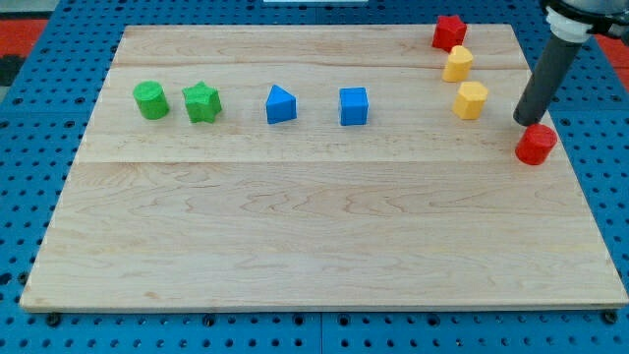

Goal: Move the yellow hexagon horizontally towards the blue cube

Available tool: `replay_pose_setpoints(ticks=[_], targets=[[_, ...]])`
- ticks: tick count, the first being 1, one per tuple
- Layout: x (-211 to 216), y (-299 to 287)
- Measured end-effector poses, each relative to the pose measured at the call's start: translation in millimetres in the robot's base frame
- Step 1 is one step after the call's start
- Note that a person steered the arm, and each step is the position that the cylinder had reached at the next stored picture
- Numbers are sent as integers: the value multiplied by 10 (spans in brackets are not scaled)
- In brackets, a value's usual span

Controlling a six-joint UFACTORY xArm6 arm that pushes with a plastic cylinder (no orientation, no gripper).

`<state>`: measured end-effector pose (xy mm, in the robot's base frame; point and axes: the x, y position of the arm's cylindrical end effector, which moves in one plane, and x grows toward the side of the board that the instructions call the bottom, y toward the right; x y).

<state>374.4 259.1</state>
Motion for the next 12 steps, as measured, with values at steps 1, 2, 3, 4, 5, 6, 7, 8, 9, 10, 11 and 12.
replay_pose_setpoints(ticks=[1, 2, 3, 4, 5, 6, 7, 8, 9, 10, 11, 12], targets=[[-184, -225], [-503, -340], [-409, -732], [-409, -905], [-302, -280], [-388, -280], [-401, -302], [-401, -597], [-402, -941], [-359, -778], [-389, -305], [-47, -664]])
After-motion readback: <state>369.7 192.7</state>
